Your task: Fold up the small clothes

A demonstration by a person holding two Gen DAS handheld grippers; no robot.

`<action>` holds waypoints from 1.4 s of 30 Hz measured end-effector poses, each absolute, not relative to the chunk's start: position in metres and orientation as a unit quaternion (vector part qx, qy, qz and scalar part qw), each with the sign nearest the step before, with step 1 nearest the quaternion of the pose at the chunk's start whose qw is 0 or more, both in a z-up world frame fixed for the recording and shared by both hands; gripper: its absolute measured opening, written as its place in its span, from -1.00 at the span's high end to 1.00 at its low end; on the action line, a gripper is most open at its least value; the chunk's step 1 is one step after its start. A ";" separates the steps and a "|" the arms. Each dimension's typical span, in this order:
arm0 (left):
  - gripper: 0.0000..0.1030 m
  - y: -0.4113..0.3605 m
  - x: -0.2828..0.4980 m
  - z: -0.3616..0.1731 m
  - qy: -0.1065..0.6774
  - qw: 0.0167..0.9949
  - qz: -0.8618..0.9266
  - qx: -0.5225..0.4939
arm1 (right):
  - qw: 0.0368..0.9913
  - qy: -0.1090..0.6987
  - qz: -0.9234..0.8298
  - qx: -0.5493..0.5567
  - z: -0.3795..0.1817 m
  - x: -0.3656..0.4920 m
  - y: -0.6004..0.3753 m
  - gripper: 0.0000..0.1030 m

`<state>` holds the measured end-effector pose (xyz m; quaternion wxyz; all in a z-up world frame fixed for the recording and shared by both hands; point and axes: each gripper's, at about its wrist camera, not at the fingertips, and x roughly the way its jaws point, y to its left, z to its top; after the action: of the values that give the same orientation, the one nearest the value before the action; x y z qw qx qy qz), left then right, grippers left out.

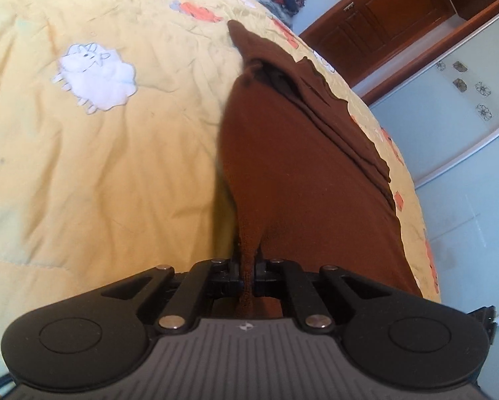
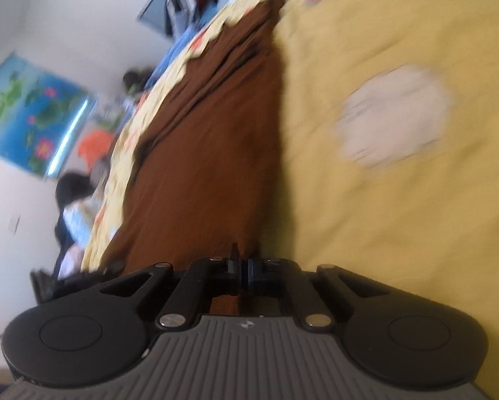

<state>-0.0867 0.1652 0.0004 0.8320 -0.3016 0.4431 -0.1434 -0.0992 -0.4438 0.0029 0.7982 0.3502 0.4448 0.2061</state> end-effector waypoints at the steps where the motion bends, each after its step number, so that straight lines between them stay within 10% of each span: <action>1: 0.93 0.164 -0.087 0.001 0.447 0.831 -0.147 -0.298 | 0.796 0.442 0.202 0.361 0.002 -0.101 -0.452 0.87; 4: 0.86 0.154 -0.095 0.001 0.473 0.809 -0.175 -0.302 | 0.784 0.451 0.205 0.374 -0.001 -0.106 -0.450 0.83; 8: 0.73 0.143 -0.113 -0.008 0.489 0.776 -0.214 -0.336 | 0.762 0.454 0.255 0.386 0.007 -0.115 -0.431 -0.30; 9: 0.73 0.143 -0.117 -0.010 0.487 0.774 -0.216 -0.342 | 0.757 0.457 0.266 0.384 0.008 -0.119 -0.425 -0.31; 11: 0.87 0.145 -0.120 -0.013 0.485 0.773 -0.209 -0.351 | 0.758 0.466 0.270 0.368 0.010 -0.123 -0.413 -0.16; 14: 0.91 0.150 -0.126 -0.005 0.473 0.800 -0.192 -0.315 | 0.769 0.491 0.246 0.326 0.007 -0.123 -0.407 0.86; 20: 0.83 0.171 -0.122 0.019 0.496 0.808 -0.189 -0.257 | 0.781 0.482 0.236 0.320 0.010 -0.132 -0.428 0.87; 22: 0.53 0.176 -0.111 0.036 0.506 0.805 -0.190 -0.246 | 0.792 0.491 0.228 0.284 0.020 -0.128 -0.417 0.62; 26: -0.49 0.169 -0.084 0.080 0.386 0.883 -0.159 -0.216 | 0.873 0.405 0.191 0.193 0.070 -0.108 -0.385 -0.60; 42: -0.81 0.029 -0.026 0.010 0.341 0.937 -0.071 0.038 | 0.937 0.338 0.083 -0.031 0.008 0.002 -0.241 -1.00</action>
<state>-0.0255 0.0294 0.0099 0.9367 0.0376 0.3408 -0.0715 0.0024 -0.2414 0.0082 0.9369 -0.0315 0.3383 0.0826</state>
